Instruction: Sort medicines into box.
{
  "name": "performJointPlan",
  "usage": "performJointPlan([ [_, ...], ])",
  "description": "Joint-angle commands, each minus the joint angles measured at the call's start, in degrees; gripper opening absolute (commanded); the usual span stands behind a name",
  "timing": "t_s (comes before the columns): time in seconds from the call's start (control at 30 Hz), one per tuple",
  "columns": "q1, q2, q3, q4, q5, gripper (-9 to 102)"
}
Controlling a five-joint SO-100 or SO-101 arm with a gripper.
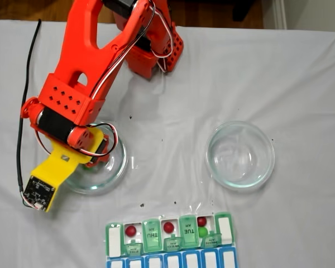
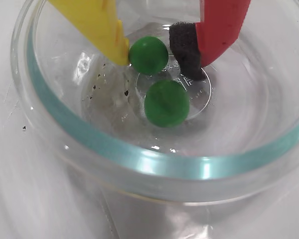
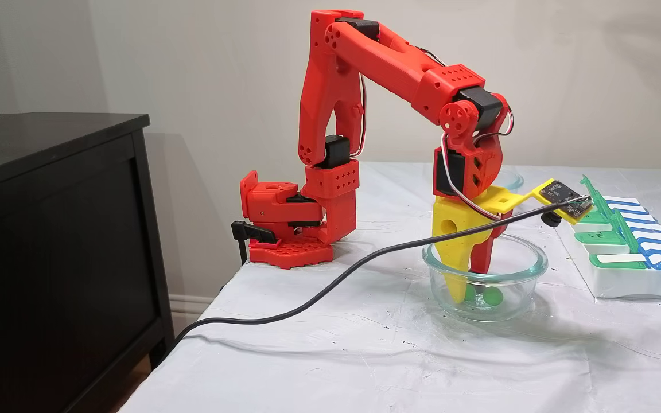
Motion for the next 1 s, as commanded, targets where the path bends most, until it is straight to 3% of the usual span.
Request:
performJointPlan([
  [0.0, 1.05, 2.72, 0.35, -0.53, 0.35, 12],
  [0.4, 1.14, 3.69, 1.67, -1.49, 1.14, 0],
  [0.63, 0.44, 8.88, 2.46, 0.7, 2.02, 0],
  [0.8, -6.42, 17.75, -0.79, 2.37, 15.12, 0],
  [0.97, -13.97, 15.03, -17.49, 11.95, 27.95, 0],
])
